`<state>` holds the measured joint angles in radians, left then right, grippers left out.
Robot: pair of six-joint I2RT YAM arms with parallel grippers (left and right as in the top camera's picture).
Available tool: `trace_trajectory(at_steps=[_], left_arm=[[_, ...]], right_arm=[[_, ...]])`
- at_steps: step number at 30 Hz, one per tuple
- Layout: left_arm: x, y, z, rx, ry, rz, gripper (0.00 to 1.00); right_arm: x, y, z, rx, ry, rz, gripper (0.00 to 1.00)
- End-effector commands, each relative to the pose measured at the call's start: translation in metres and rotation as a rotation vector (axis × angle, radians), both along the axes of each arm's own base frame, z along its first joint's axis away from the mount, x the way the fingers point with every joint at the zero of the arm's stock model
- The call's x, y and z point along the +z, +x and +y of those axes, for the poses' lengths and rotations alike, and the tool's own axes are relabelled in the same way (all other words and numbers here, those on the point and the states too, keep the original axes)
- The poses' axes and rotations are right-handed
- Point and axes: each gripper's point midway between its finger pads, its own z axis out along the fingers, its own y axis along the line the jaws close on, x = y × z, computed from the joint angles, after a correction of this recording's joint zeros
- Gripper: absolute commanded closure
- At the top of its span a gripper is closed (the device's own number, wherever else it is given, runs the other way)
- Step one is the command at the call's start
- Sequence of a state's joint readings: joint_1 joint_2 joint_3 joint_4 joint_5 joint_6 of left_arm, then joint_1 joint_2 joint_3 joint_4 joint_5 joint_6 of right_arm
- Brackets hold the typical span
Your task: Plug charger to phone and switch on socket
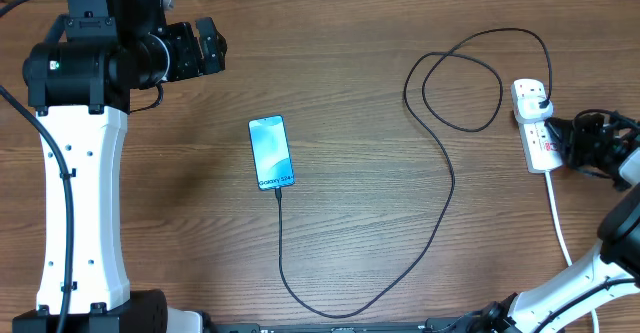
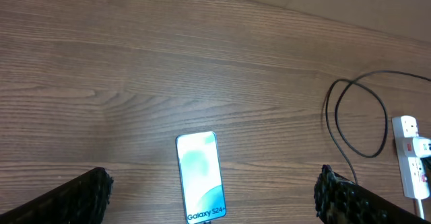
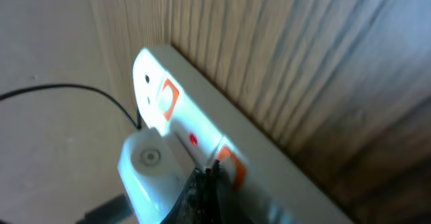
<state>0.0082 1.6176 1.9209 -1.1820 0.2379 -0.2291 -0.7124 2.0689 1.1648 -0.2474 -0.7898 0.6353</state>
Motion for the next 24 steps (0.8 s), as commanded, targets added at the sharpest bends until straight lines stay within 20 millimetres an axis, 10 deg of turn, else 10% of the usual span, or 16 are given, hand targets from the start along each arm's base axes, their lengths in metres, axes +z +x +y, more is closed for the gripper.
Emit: trace_trajectory(at_steps=[1,13,24], left_arm=[[0.002,0.003,0.001,-0.007,0.017,-0.013,0.00],[0.002,0.003,0.001,-0.007,0.017,-0.013,0.00],[0.002,0.003,0.001,-0.007,0.017,-0.013,0.00]], right_arm=[[-0.031,-0.017,0.017,-0.001,0.021,0.104,0.96],[-0.022,-0.017,-0.010,-0.068,0.015,0.066,0.96],[0.096,-0.037,-0.073,-0.172,-0.111,-0.161,0.96]])
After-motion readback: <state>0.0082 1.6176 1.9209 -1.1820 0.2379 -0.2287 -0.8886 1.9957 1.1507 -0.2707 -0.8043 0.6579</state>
